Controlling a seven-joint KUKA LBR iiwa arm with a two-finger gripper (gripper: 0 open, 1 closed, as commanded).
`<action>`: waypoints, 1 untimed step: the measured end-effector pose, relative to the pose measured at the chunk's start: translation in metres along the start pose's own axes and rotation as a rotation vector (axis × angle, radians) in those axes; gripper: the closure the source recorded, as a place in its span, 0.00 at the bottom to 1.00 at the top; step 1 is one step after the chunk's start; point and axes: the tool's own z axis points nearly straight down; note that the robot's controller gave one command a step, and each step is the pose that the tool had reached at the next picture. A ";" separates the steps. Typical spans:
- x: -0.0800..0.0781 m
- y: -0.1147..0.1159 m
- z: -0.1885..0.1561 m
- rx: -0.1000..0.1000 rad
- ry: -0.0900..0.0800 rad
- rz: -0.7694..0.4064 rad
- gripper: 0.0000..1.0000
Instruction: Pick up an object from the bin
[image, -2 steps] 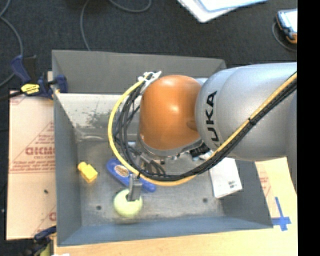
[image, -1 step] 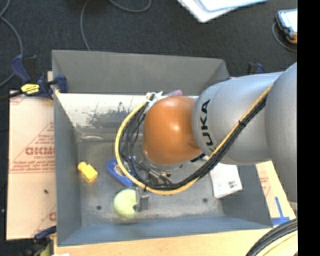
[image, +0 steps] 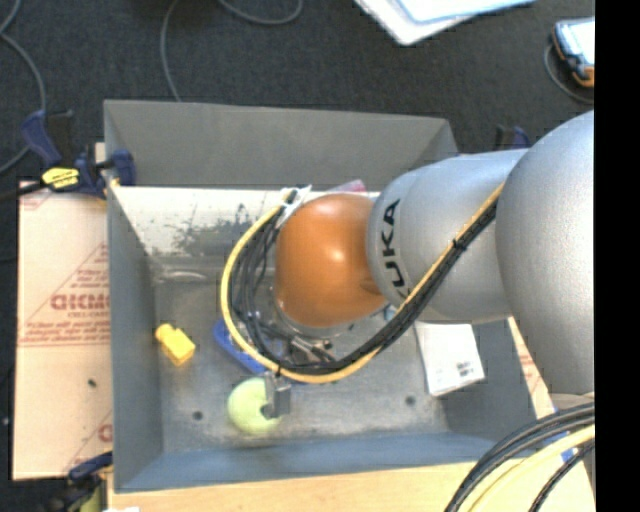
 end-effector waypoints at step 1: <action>0.017 0.001 0.012 0.000 0.001 -0.016 0.00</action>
Offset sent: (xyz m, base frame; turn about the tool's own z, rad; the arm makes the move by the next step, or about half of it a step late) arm -0.0082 -0.0130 -0.0534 -0.1542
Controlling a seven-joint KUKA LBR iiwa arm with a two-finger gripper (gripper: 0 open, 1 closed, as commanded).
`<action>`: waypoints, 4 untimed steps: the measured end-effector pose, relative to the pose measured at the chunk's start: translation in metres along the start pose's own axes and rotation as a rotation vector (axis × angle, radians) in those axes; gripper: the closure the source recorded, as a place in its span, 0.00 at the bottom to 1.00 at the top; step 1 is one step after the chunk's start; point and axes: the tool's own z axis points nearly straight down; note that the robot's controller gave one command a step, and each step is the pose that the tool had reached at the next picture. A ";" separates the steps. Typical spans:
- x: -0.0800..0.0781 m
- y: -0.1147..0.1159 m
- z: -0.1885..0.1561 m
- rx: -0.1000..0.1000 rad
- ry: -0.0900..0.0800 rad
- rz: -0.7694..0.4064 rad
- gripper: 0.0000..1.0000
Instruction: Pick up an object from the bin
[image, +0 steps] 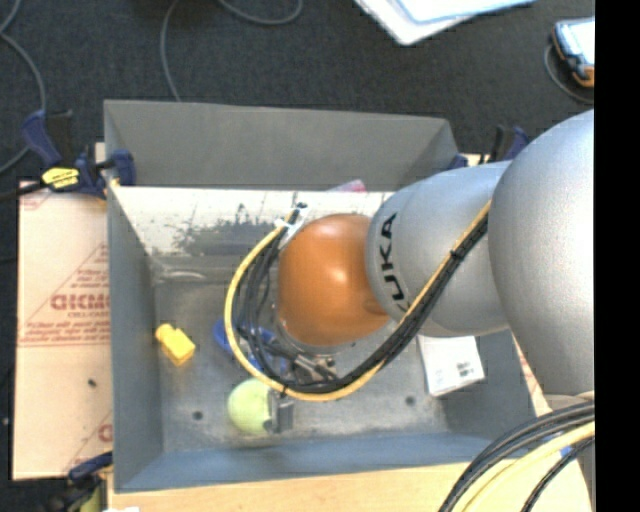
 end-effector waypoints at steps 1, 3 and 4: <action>-0.005 -0.013 0.041 0.001 0.004 -0.135 0.00; -0.012 0.000 0.045 -0.001 -0.003 -0.150 1.00; -0.012 0.000 0.045 -0.001 -0.003 -0.148 1.00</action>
Offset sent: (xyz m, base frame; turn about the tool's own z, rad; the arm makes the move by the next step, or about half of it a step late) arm 0.0107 0.0043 -0.0449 -0.1569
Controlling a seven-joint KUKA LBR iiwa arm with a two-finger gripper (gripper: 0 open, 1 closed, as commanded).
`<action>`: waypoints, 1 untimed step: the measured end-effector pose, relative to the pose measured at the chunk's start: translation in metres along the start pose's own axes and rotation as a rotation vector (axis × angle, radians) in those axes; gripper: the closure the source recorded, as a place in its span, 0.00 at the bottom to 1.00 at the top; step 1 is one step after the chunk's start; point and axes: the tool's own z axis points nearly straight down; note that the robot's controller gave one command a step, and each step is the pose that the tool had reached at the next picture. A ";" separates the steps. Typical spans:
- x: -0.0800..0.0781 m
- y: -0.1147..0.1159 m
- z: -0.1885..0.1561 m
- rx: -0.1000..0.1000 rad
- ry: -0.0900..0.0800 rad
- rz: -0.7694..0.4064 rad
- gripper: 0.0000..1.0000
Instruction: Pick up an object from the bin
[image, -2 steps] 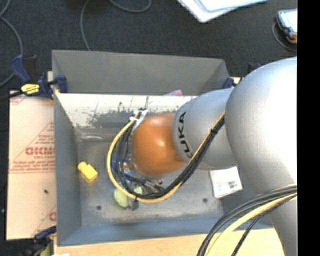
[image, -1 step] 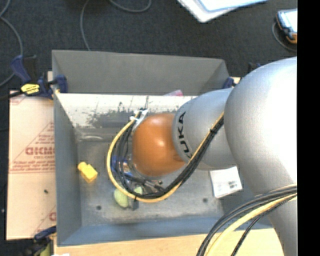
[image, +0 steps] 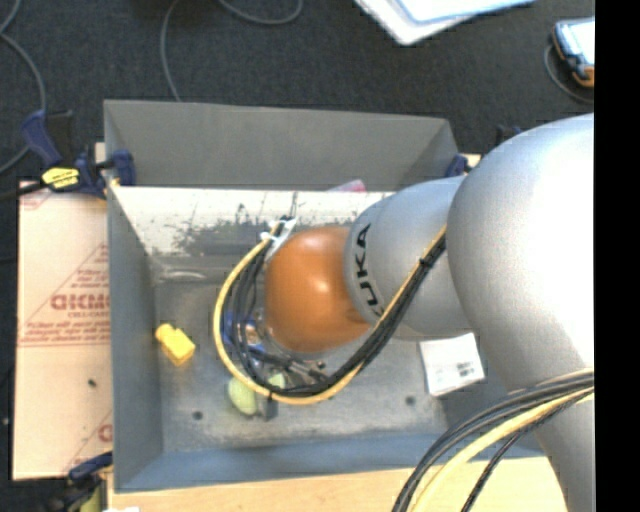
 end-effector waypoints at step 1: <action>0.000 0.000 0.000 0.000 0.000 0.001 1.00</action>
Offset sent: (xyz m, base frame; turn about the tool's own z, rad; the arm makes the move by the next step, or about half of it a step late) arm 0.0000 0.0000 0.0000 0.0000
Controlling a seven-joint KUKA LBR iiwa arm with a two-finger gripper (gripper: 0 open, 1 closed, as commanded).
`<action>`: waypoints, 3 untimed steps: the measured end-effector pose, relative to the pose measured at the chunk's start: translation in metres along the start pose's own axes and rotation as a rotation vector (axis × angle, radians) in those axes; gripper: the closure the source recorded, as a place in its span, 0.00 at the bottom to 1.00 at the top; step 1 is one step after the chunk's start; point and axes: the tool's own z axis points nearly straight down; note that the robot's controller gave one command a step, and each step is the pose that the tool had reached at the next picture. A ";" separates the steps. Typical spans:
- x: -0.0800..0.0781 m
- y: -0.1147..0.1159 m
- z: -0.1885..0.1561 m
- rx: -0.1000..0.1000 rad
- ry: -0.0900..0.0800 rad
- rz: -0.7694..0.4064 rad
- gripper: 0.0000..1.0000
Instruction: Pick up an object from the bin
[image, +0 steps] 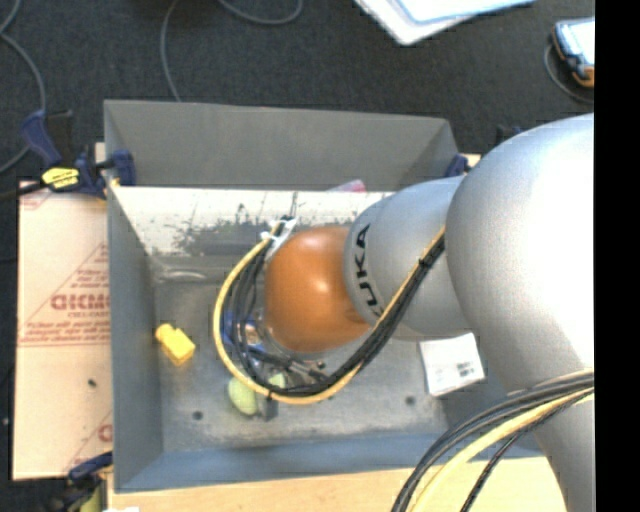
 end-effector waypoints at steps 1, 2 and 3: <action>0.000 0.000 0.000 0.000 0.000 0.001 1.00; 0.000 0.000 0.000 0.000 0.000 0.001 1.00; 0.000 0.000 0.000 0.000 0.001 0.002 1.00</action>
Offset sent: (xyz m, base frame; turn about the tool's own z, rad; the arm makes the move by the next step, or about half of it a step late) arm 0.0000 0.0000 0.0000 0.0000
